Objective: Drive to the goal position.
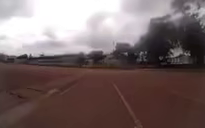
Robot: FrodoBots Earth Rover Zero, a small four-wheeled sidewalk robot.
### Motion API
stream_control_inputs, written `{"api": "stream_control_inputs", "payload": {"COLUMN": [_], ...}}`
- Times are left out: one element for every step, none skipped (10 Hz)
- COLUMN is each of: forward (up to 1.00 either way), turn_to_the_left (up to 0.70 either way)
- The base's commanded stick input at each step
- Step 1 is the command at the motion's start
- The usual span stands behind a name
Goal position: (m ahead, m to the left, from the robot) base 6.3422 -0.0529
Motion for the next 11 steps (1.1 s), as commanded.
{"api": "stream_control_inputs", "payload": {"forward": [1.00, 1.00, 1.00, 1.00, 1.00, 1.00, 1.00, 1.00, 1.00, 1.00, 1.00], "turn_to_the_left": [0.00, 0.00, 0.00, 0.00, 0.00, 0.00, 0.00, 0.00, 0.00, 0.00, 0.00]}}
